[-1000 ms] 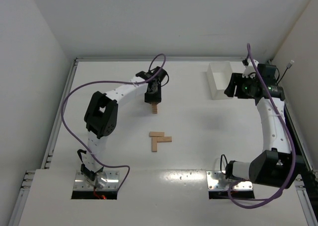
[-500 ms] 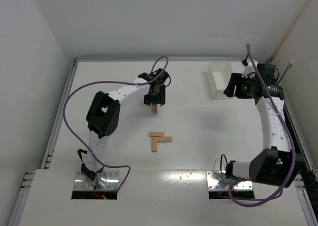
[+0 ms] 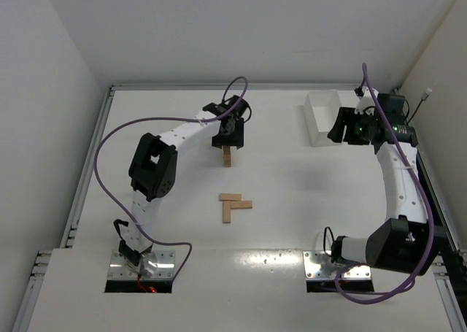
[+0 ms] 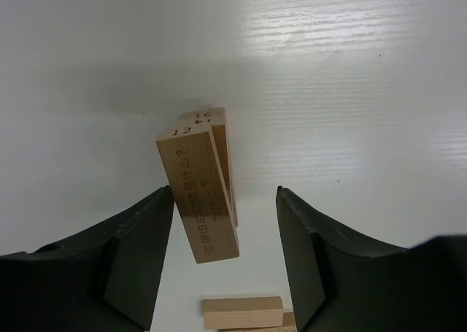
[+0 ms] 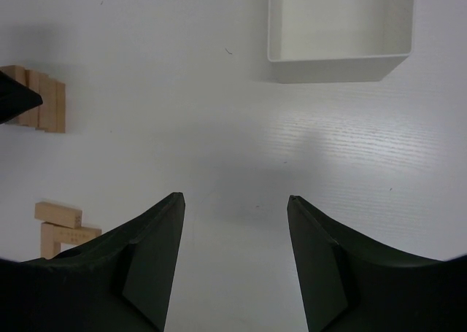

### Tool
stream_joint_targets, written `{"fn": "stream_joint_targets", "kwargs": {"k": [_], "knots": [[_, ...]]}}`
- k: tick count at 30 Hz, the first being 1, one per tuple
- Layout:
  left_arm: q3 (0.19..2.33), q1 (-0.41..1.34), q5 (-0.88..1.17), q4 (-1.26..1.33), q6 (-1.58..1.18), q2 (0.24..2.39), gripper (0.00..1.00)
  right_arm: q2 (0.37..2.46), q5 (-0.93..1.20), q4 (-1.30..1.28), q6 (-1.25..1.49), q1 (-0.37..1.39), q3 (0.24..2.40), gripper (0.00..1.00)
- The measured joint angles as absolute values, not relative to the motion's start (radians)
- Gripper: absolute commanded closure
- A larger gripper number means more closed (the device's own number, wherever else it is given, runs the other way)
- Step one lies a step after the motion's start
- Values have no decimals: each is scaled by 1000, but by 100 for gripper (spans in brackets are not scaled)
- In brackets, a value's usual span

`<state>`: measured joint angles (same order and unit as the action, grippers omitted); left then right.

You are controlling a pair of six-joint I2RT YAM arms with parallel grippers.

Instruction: Build the wood block tower

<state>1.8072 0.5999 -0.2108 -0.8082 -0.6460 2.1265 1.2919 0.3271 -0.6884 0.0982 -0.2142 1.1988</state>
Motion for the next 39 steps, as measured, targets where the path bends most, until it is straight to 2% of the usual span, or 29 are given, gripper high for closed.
{"fn": "stream_joint_targets", "kwargs": {"k": [21, 27, 39], "knots": [[1871, 574, -244, -796, -613, 2194, 51, 1311, 351, -682, 98, -214, 1199, 45], [1874, 574, -243, -796, -610, 2196, 56, 1312, 353, -682, 98, -214, 1199, 45], [1884, 574, -242, -796, -607, 2196, 57, 1320, 353, -682, 98, -214, 1199, 45]]}}
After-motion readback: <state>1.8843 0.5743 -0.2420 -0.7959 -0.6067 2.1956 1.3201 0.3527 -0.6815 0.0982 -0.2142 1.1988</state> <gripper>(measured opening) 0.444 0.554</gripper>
